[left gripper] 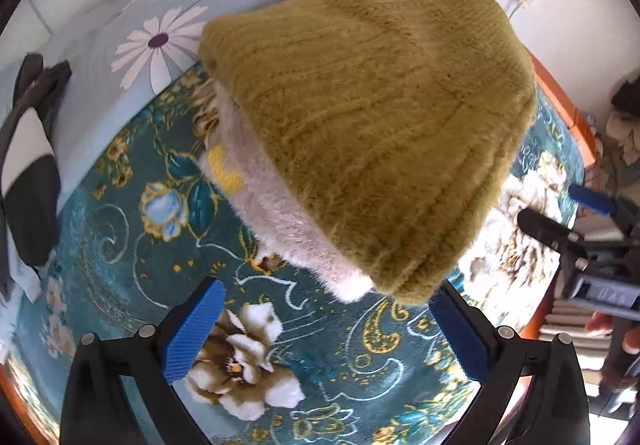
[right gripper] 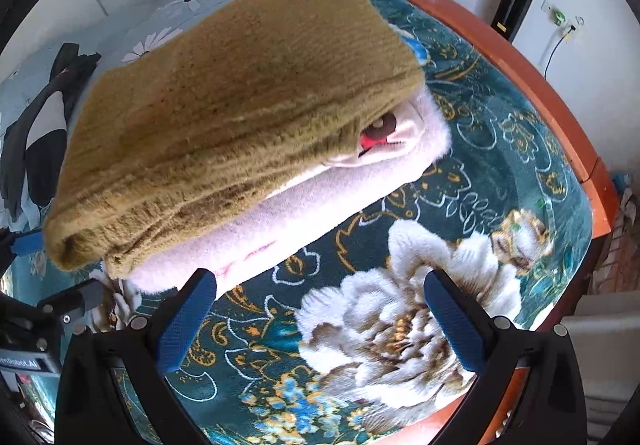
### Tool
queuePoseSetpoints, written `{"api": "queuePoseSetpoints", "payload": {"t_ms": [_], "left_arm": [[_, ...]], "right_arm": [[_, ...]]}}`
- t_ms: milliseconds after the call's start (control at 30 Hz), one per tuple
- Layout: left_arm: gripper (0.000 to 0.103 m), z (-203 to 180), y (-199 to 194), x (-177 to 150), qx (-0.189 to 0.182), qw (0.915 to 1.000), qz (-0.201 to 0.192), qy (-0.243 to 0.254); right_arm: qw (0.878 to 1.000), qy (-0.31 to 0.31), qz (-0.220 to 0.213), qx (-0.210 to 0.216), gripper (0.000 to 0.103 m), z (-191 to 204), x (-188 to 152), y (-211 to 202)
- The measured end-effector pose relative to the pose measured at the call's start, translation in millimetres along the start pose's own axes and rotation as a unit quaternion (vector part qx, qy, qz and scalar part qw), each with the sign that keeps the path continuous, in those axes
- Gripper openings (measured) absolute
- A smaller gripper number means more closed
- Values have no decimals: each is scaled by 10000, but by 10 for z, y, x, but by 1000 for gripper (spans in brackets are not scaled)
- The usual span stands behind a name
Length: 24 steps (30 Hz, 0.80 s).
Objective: Fold clothes
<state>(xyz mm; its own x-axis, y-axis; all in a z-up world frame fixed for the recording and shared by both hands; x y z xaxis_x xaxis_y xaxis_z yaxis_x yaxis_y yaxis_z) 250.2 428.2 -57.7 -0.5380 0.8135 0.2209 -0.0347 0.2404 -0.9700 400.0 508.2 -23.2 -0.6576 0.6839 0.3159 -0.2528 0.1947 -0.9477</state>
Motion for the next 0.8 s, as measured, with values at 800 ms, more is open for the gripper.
{"api": "queuePoseSetpoints", "payload": {"t_ms": [800], "left_arm": [[103,14,75,31,49,10000,11,-65]], "right_arm": [[9998,-35,188,-25,103,159,3,105]]}}
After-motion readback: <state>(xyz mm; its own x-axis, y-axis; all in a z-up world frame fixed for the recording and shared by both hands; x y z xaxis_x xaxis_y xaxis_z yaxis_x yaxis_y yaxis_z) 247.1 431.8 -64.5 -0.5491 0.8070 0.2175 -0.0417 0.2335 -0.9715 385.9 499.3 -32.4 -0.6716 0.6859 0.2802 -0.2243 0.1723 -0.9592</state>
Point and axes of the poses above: each gripper's, at about its wrist camera, not at the fingertips, and y roughly the way its jaws point, z to its left, x to its top, the point moved 6 cm from there along y, roughly the way its jaws point
